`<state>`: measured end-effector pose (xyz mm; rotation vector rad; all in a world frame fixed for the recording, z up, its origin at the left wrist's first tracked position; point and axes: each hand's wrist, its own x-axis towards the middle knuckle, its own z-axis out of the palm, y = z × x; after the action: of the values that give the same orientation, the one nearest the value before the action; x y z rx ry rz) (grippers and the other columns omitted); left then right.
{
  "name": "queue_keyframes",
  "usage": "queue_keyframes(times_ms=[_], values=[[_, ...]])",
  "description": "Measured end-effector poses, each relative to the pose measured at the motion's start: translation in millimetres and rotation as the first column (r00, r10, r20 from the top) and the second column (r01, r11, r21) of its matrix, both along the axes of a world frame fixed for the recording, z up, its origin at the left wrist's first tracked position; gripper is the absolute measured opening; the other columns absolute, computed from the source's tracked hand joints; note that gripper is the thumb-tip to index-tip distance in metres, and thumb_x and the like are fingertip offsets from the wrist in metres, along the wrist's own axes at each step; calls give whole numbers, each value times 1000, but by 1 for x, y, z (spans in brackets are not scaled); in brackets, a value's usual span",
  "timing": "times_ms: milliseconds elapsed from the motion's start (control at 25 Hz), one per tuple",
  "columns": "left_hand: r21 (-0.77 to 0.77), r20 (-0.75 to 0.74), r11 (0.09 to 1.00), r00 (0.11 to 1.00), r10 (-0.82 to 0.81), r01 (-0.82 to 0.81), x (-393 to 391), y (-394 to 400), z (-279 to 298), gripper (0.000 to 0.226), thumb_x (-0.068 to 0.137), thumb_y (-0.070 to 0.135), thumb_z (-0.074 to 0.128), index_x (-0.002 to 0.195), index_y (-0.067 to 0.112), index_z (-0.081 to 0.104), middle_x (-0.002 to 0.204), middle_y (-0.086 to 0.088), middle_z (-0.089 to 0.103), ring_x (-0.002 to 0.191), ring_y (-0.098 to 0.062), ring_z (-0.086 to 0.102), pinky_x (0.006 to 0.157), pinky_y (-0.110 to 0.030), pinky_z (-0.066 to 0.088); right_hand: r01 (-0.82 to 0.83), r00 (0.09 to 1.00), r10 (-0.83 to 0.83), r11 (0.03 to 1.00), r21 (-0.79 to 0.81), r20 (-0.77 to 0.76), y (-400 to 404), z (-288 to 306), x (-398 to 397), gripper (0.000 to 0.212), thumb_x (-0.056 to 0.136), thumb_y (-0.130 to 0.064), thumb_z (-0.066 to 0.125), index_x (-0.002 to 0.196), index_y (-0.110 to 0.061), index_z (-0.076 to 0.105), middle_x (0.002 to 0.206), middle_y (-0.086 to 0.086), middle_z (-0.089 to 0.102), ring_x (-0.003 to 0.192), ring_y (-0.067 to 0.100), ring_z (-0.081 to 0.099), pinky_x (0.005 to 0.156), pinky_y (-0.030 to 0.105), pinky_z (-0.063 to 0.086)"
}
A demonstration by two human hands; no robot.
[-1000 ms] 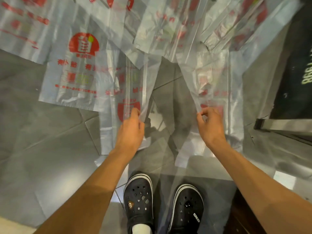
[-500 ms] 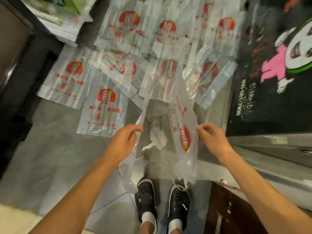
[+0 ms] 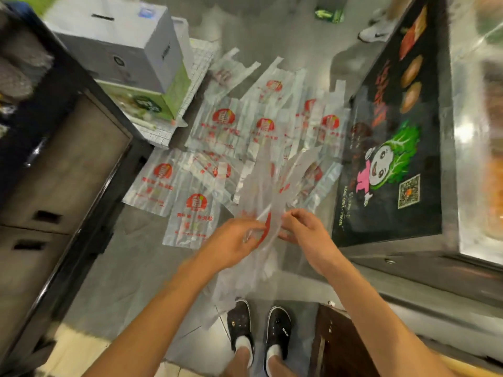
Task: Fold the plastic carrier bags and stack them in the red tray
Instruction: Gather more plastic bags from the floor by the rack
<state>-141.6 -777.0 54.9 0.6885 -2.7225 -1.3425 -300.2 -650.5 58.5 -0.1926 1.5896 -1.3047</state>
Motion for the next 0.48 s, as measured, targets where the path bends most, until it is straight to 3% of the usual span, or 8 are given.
queue_keyframes(times_ms=[160, 240, 360, 480], values=[[117, 58, 992, 997, 42, -49, 8, 18, 62, 40, 88, 32, 57, 123, 16, 70, 120, 1, 69, 106, -11, 64, 94, -23, 48, 104, 992, -102, 994, -23, 74, 5, 66, 32, 12, 102, -11, 56, 98, -1, 62, 104, 22, 69, 97, 25, 71, 84, 36, 61], [184, 119, 979, 991, 69, -90, 12, 24, 88, 41, 91, 46, 58, 122, 20, 68, 118, 5, 67, 108, -13, 63, 92, -21, 48, 193, 974, -192, 981, 1, 123, 3, 94, 47, 14, 101, -9, 56, 90, -7, 63, 87, 16, 68, 78, 18, 70, 71, 28, 60], [118, 222, 990, 974, 49, -77, 17, 22, 128, 60, 81, 65, 68, 130, 30, 60, 121, 20, 55, 111, -1, 53, 91, -13, 40, 269, 945, -274, 962, 51, 181, 1, 122, 60, 17, 101, -14, 58, 85, -11, 64, 68, 1, 64, 58, 10, 61, 51, 24, 46], [63, 272, 998, 962, -35, 18, 17, 18, 159, 69, 76, 65, 73, 133, 30, 53, 120, 22, 50, 112, 0, 51, 86, -10, 38, 290, 928, -278, 957, -13, 247, 2, 141, 66, 16, 101, -16, 58, 87, -11, 61, 71, 1, 62, 63, 12, 58, 58, 28, 43]])
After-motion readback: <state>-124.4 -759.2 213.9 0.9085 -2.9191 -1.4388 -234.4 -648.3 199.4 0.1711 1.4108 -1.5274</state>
